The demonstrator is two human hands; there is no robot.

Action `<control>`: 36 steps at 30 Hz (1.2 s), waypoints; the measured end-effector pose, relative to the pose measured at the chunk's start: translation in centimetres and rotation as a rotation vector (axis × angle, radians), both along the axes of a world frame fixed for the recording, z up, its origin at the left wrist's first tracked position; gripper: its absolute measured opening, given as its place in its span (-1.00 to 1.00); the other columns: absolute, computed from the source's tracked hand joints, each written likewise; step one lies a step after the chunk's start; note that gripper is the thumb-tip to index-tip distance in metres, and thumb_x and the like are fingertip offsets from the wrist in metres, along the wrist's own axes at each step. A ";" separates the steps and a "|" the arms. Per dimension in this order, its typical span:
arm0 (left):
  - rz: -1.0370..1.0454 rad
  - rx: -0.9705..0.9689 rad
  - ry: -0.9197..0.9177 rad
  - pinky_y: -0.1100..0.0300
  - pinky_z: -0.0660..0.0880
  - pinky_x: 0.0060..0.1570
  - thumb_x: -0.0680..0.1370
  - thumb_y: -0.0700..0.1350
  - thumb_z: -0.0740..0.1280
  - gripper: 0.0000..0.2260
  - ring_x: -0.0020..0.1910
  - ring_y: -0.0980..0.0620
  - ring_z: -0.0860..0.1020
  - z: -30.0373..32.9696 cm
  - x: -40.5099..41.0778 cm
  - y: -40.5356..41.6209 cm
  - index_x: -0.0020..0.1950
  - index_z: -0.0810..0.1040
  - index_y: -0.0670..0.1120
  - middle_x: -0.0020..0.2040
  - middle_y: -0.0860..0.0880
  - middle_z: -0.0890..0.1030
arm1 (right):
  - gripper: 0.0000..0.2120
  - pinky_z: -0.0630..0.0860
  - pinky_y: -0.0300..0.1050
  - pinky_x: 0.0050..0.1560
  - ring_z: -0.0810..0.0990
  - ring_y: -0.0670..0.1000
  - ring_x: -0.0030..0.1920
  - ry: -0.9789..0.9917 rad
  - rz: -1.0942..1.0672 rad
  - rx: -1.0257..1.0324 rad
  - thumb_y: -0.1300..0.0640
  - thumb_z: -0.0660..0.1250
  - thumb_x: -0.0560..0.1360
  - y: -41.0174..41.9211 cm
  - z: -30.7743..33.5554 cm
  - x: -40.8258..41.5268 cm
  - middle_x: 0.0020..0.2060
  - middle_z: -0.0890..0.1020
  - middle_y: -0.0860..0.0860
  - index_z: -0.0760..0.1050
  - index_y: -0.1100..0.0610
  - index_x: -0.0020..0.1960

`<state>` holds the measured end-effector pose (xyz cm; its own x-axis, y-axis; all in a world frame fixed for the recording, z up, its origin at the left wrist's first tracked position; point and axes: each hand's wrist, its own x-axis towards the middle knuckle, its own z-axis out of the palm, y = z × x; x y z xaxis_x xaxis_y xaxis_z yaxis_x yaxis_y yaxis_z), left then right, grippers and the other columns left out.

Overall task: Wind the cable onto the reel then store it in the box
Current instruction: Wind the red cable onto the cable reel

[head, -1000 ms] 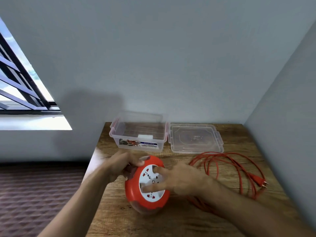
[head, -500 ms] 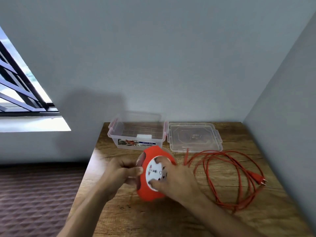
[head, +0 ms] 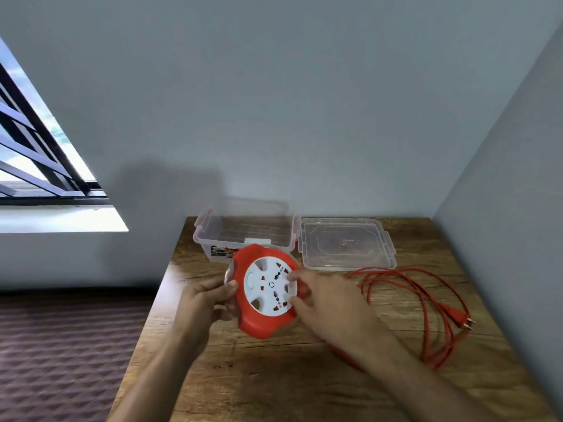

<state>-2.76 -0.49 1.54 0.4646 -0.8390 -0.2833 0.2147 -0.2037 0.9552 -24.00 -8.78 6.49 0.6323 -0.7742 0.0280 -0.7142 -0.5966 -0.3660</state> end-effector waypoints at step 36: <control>0.009 -0.078 -0.081 -0.04 0.70 -0.23 0.47 -0.20 0.49 -0.84 -0.14 -0.25 0.73 -2.5 -2.1 1.5 0.01 0.75 -0.21 -0.06 -0.29 0.74 | -0.64 0.53 -0.17 -0.42 0.66 -0.05 -0.43 -0.343 -0.386 0.868 -0.12 0.32 0.58 1.4 -1.0 1.8 -0.13 0.75 0.04 0.49 0.07 0.26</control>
<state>-4.82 0.98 -0.93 0.4913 -0.8525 -0.1785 0.1374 -0.1265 0.9824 -22.16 -7.35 5.45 0.3974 -0.7636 -0.5090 -0.5770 0.2234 -0.7856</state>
